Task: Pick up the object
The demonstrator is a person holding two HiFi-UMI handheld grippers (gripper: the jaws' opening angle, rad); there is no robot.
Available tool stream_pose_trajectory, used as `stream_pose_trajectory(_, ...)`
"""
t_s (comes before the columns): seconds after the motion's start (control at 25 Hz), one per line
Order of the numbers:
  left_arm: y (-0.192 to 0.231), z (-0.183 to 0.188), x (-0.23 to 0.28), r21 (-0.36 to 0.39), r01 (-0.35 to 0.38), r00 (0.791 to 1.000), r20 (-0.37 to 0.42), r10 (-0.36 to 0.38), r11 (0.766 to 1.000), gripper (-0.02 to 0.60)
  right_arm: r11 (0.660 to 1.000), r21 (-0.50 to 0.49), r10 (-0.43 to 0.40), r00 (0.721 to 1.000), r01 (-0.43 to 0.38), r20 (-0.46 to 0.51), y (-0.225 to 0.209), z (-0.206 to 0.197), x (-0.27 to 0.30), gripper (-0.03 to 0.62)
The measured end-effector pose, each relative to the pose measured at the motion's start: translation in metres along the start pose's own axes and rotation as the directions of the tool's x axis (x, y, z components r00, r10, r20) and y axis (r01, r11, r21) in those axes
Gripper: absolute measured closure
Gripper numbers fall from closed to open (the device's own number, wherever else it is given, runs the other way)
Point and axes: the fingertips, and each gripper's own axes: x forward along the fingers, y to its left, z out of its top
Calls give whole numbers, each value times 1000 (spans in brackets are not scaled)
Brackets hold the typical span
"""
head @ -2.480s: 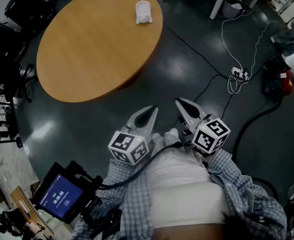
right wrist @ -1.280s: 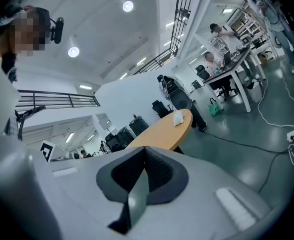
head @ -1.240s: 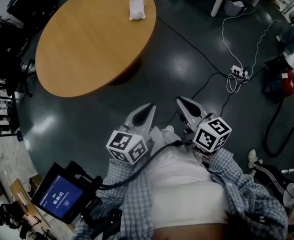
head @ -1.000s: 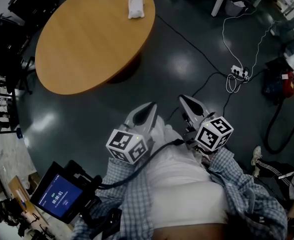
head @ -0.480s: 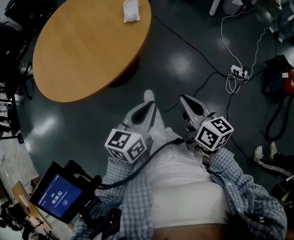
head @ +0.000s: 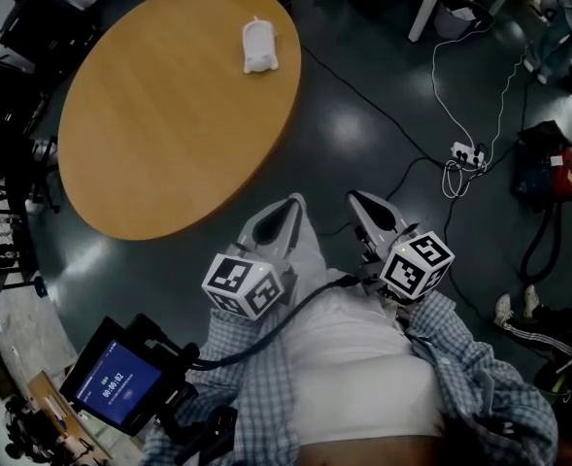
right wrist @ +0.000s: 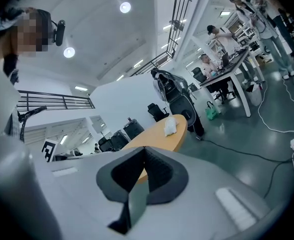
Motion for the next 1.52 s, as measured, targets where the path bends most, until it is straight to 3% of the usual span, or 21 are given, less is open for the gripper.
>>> stream_pose_trajectory(0.48, 81, 36, 70, -66, 2, 998, -64, -6, 998, 578, 999, 22, -37, 996, 39, -76, -41, 30, 102, 589)
stream_pose_trajectory(0.92, 137, 49, 72, -149, -34, 995, -100, 19, 988, 578, 997, 5, -73, 987, 75, -146, -40, 34, 174, 589)
stream_pose_trajectory(1.2, 164, 53, 89, -164, -108, 989, -116, 90, 981, 578, 998, 30, -47, 977, 54, -207, -67, 43, 225, 588)
stream_pose_trajectory(1.52, 189, 58, 113, -223, -202, 976, -131, 176, 954, 578, 998, 53, -19, 952, 37, -306, -92, 45, 266, 588)
